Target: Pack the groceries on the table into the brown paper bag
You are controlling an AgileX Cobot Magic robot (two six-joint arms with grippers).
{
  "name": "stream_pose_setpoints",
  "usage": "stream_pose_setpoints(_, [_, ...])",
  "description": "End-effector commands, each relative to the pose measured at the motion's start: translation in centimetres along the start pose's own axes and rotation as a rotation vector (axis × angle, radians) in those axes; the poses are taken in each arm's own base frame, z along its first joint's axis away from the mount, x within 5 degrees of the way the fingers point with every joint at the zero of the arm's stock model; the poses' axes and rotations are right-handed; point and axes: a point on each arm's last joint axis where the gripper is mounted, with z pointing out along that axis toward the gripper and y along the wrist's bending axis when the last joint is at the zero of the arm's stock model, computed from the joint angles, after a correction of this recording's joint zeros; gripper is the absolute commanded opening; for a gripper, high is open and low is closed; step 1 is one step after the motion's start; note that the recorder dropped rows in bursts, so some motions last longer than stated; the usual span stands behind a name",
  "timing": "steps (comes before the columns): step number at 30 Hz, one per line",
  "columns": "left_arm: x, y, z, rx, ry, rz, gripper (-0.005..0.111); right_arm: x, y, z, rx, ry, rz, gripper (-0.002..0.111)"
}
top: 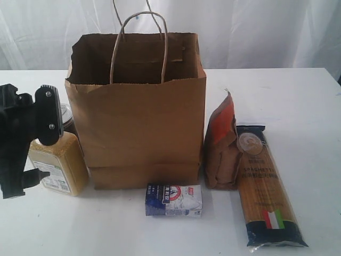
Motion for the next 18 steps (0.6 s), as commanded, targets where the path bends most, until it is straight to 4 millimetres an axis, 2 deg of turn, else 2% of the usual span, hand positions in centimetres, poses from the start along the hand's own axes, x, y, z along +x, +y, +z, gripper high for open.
stream_pose_setpoints(1, [0.6, -0.8, 0.0, 0.076, 0.055, -0.036, 0.102, 0.0, 0.0, 0.1, 0.002, -0.010, 0.006, 0.000])
stream_pose_setpoints(4, [0.3, -0.3, -0.4, 0.024, 0.007, -0.049, 0.098, 0.0, 0.0, 0.1, 0.002, -0.010, 0.006, 0.000])
stream_pose_setpoints(7, [-0.4, 0.6, -1.7, -0.090, -0.102, -0.115, 0.097, 0.0, 0.0, 0.1, 0.001, -0.010, 0.007, 0.000])
stream_pose_setpoints(18, [-0.5, 0.7, -1.7, -0.095, -0.108, -0.129, 0.097, 0.6, -0.2, 0.9, 0.001, 0.006, 0.020, 0.000])
